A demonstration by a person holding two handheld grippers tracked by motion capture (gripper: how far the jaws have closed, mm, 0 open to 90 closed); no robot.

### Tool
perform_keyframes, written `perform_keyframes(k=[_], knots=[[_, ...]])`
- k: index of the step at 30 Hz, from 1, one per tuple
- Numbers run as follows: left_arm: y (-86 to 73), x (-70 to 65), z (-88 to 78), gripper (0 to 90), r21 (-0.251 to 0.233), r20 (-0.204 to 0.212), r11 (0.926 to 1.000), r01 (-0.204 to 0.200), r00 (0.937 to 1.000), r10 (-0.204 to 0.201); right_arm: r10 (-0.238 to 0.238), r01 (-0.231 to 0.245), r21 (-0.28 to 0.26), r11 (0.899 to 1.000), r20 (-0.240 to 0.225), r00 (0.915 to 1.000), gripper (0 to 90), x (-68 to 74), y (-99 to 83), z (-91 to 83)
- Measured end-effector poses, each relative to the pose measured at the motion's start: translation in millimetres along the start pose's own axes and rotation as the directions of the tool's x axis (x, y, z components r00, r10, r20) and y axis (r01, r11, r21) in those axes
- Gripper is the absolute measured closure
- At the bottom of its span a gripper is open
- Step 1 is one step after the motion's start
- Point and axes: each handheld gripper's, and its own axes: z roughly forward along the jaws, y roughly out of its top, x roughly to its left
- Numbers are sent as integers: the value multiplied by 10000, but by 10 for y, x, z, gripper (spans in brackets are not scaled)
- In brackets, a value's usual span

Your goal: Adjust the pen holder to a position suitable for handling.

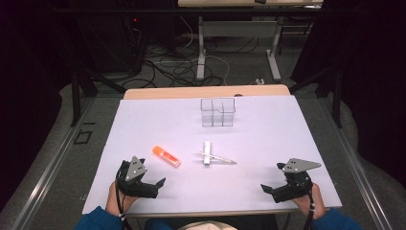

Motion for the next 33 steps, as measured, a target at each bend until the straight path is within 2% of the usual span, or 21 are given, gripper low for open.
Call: perform_keyframes(k=[6, 11, 17, 23, 25, 28, 30, 31, 33], knots=[[5, 0, 17, 0, 129, -15, 9999, -73, 10000, 73, 6, -6, 37, 10000, -18, 10000, 0, -4, 1, 42], [-5, -4, 9, 0, 262, -31, 9996, -53, 10000, 54, -184, 187, 137, 9997, -219, 9996, 0, -28, 45, 108], [-6, -3, 9, 0, 286, -97, 9995, -123, 9999, 126, -305, 308, 152, 9994, -200, 9993, 0, -48, 123, 188], [-8, -10, 31, 0, 352, -16, 9994, -48, 10000, 49, -289, 290, 55, 9996, -75, 9996, 0, -137, 236, 296], [-9, -3, 31, 0, 373, -39, 9991, -224, 9997, 225, -307, 307, 47, 9995, -67, 9995, 0, -168, 267, 323], [-13, -17, 43, 1, 382, 38, 9992, -139, 9999, 137, -289, 289, 90, 9995, -15, 9996, 0, -210, 318, 363], [-14, -12, 33, 1, 351, 15, 9991, -222, 9998, 222, -253, 253, 26, 9997, -3, 9997, 0, -236, 349, 401], [-13, -6, 31, 1, 312, -19, 9992, -244, 9997, 245, -325, 325, 198, 9993, -3, 9995, 0, -256, 371, 406], [-13, -3, 31, 1, 318, -14, 9993, -209, 9998, 209, -288, 288, 19, 9996, 73, 9996, 0, -290, 398, 455]])
